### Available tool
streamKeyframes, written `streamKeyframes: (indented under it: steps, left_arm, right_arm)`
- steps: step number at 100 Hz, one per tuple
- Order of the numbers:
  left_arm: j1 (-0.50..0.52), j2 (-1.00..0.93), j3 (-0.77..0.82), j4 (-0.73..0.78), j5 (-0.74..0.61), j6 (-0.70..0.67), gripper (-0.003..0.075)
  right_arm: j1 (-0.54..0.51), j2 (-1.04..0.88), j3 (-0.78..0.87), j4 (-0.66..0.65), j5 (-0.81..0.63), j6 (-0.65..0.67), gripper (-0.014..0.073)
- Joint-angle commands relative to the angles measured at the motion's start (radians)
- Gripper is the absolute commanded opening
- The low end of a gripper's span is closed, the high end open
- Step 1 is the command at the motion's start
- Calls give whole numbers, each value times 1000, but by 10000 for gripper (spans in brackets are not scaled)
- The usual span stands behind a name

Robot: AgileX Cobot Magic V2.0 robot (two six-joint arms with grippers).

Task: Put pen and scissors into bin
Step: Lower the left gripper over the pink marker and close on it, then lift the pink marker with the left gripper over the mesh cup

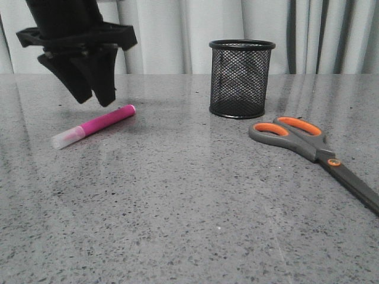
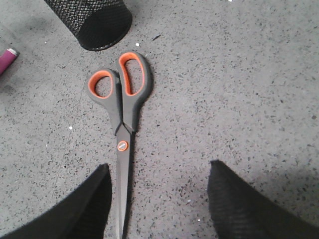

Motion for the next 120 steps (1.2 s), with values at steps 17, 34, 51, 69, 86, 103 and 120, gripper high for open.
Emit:
streamKeyframes:
  steps: [17,34,51,69,86,103,120]
  left_arm:
    - [-39,-3,-32,-39,-48,-10,267]
    - [-41,25,-32,-24,-72,-10,267]
    - [-41,44,-32,-17,-105,-10,266]
    - [-41,66,-32,-17,-91,-10,131]
    - [-41,55,-35,-36,-121,28,-20]
    - [-41,-25,-88,-67,-302,28,-20]
    - [-54,-129,-122,-337,-697,72,-19]
  right_arm:
    - [4,9,-37,-22,-67,-13,384]
    - [4,9,-37,-25,-67,-13,384]
    - [4,9,-37,-25,-67,-13,384]
    - [4,9,-37,-25,-67,-13,384]
    - [4,9,-37,-25,-67,-13,384]
    - [4,9,-37,-34,-71,-13,384]
    - [4,9,-37,-45,-97,-13,384]
